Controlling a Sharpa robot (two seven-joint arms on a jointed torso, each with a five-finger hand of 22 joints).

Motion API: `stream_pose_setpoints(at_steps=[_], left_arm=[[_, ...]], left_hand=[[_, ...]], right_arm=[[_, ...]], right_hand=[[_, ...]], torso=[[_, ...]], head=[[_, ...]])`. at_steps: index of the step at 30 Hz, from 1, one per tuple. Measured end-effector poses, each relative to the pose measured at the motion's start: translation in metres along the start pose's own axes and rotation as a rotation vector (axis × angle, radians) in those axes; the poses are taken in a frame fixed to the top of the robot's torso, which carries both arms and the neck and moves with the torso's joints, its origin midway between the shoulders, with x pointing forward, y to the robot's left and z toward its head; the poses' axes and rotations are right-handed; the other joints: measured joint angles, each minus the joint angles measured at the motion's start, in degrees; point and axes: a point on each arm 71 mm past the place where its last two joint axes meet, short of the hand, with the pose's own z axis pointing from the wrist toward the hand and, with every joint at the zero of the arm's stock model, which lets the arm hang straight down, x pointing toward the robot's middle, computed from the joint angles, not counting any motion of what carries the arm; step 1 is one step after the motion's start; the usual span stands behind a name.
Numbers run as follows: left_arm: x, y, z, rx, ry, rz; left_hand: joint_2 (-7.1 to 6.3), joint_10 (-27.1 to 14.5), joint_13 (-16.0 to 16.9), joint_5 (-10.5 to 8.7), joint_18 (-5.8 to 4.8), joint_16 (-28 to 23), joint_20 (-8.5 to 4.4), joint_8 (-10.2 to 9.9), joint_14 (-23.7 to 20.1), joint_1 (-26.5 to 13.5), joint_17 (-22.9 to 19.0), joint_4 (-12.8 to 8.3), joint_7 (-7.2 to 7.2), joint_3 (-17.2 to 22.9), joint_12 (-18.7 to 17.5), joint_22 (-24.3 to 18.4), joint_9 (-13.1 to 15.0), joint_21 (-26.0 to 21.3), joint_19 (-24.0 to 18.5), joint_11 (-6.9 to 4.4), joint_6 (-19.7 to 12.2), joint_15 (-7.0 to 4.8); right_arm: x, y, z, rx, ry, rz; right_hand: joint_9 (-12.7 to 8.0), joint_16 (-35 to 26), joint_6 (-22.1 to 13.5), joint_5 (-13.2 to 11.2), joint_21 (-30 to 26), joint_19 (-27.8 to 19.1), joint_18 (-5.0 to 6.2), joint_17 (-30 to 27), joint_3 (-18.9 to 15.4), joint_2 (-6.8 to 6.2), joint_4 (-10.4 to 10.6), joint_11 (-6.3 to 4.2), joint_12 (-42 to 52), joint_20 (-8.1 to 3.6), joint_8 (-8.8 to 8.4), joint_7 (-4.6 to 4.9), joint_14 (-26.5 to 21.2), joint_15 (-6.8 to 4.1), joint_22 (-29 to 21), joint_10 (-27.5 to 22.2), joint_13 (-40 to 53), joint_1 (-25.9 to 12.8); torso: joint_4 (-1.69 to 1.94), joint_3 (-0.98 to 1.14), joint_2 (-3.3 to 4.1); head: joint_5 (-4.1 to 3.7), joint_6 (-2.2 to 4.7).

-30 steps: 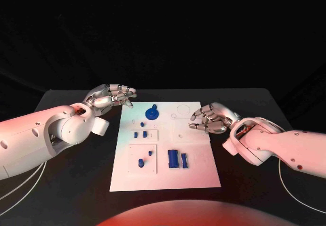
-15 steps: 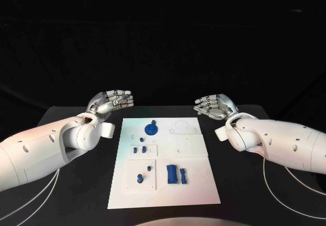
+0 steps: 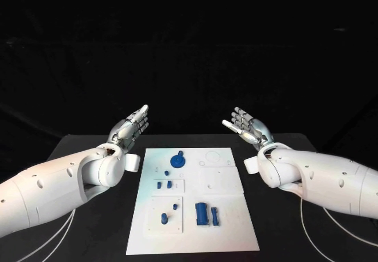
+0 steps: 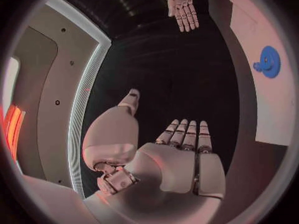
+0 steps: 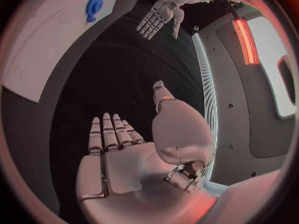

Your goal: Assemble the parts on the task board

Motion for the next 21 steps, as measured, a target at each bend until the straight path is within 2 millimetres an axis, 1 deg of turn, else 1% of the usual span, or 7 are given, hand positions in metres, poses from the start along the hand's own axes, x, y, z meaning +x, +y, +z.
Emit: stream_pose_setpoints(at_steps=[1, 4, 7, 8, 13, 17, 21], left_arm=[[0.003, 0.001, -0.001, -0.002, -0.002, -0.001], [0.017, 0.004, -0.008, -0.009, -0.012, -0.002], [0.031, 0.007, -0.015, -0.014, -0.034, 0.001], [0.035, 0.008, -0.018, -0.015, -0.043, 0.003], [0.047, 0.01, -0.027, -0.019, -0.101, 0.024], [0.05, 0.01, -0.032, -0.018, -0.143, 0.042], [0.05, 0.01, -0.034, -0.016, -0.178, 0.058]], left_hand=[[0.34, -1.82, -0.12, -0.43, -0.01, -0.67, -0.52, -0.74, -1.44, -7.46, -0.17, -0.27, -0.37, -1.09, -0.27, -0.38, -0.37, -0.4, -1.28, -0.4, -1.37, -0.34], [0.97, -4.87, -0.3, -1.12, -0.91, -1.81, -1.48, -2.03, -3.85, -20.7, -0.43, -0.66, -0.97, -2.98, -0.68, -1.0, -0.95, -1.18, -3.24, -1.03, -3.78, -0.94], [1.31, -6.72, -0.41, -1.47, -0.91, -2.43, -2.08, -2.74, -5.21, -28.41, -0.57, -0.97, -1.42, -4.04, -0.88, -1.37, -1.29, -1.48, -4.43, -1.41, -5.11, -1.31], [1.4, -7.12, -0.42, -1.58, -0.91, -2.43, -2.28, -2.83, -5.46, -30.36, -0.61, -1.13, -1.56, -4.2, -0.88, -1.47, -1.4, -1.62, -4.63, -1.55, -5.38, -1.48], [1.67, -8.21, -0.49, -1.83, -0.91, -2.88, -2.68, -3.29, -6.46, -36.26, -0.69, -1.27, -1.86, -4.82, -1.16, -1.74, -1.64, -1.65, -5.44, -1.91, -6.29, -1.67], [1.82, -8.65, -0.53, -1.83, -0.91, -3.16, -2.73, -3.51, -6.73, -38.28, -0.73, -1.27, -1.77, -5.14, -1.16, -1.83, -1.71, -1.92, -5.79, -1.93, -6.61, -1.8], [1.93, -9.36, -0.56, -2.04, -1.78, -3.16, -2.98, -3.72, -7.34, -40.62, -0.77, -1.35, -2.07, -5.54, -1.16, -1.91, -1.8, -1.92, -6.16, -2.02, -6.91, -1.8]], right_arm=[[0.006, 0.003, -0.002, 0.0, 0.0, 0.025], [0.025, 0.014, -0.011, 0.005, -0.005, 0.11], [0.037, 0.023, -0.018, 0.018, -0.023, 0.179], [0.04, 0.025, -0.019, 0.023, -0.031, 0.195], [0.045, 0.028, -0.025, 0.054, -0.073, 0.246], [0.043, 0.027, -0.026, 0.069, -0.098, 0.256], [0.042, 0.026, -0.026, 0.078, -0.116, 0.259]], right_hand=[[-0.77, -0.53, -1.82, -0.31, 0.0, -1.64, -0.44, -0.68, -0.37, 0.27, -0.58, -0.29, -0.1, -0.44, -0.05, -0.38, -2.62, -0.2, -1.11, -2.67, -0.4, -5.34], [-2.08, -1.43, -4.9, -0.69, -0.27, -4.49, -0.47, -1.83, -1.03, 0.71, -1.5, -0.77, -0.54, -1.2, -0.34, -1.01, -7.14, -0.56, -2.99, -7.19, -1.09, -23.99], [-2.84, -1.69, -6.72, -0.82, -0.27, -6.12, -0.61, -2.51, -1.5, 0.99, -1.98, -1.06, -0.54, -1.61, -0.66, -1.39, -9.73, -0.75, -4.07, -9.77, -1.47, -36.14], [-3.03, -1.93, -7.16, -1.07, -0.27, -6.39, -1.3, -2.66, -1.57, 1.05, -2.04, -1.13, -0.54, -1.87, -0.66, -1.47, -10.37, -0.82, -4.35, -10.43, -1.57, -39.19], [-3.58, -2.31, -8.27, -1.08, -0.49, -7.48, -1.36, -3.14, -1.8, 1.24, -2.27, -1.37, -0.77, -2.07, -0.66, -1.85, -12.25, -0.99, -5.15, -12.3, -1.84, -48.36], [-3.77, -2.36, -8.67, -1.3, -0.49, -7.85, -1.35, -3.3, -1.96, 1.31, -2.43, -1.45, -0.77, -2.31, -0.66, -1.86, -12.78, -1.09, -5.42, -12.84, -1.92, -51.65], [-3.9, -2.36, -9.2, -1.3, -0.49, -8.28, -1.35, -3.43, -2.04, 1.33, -2.68, -1.51, -0.77, -2.35, -0.86, -1.96, -13.42, -1.11, -5.62, -13.6, -1.99, -54.77]], torso=[[0.04, 0.12, -0.16], [0.19, 0.55, -0.85], [0.34, 0.97, -1.48], [0.37, 1.08, -1.63], [0.5, 1.48, -2.22], [0.53, 1.59, -2.39], [0.55, 1.65, -2.47]], head=[[0.15, 0.52], [0.76, 2.3], [1.3, 3.83], [1.42, 4.19], [1.79, 5.37], [1.85, 5.59], [1.86, 5.64]])
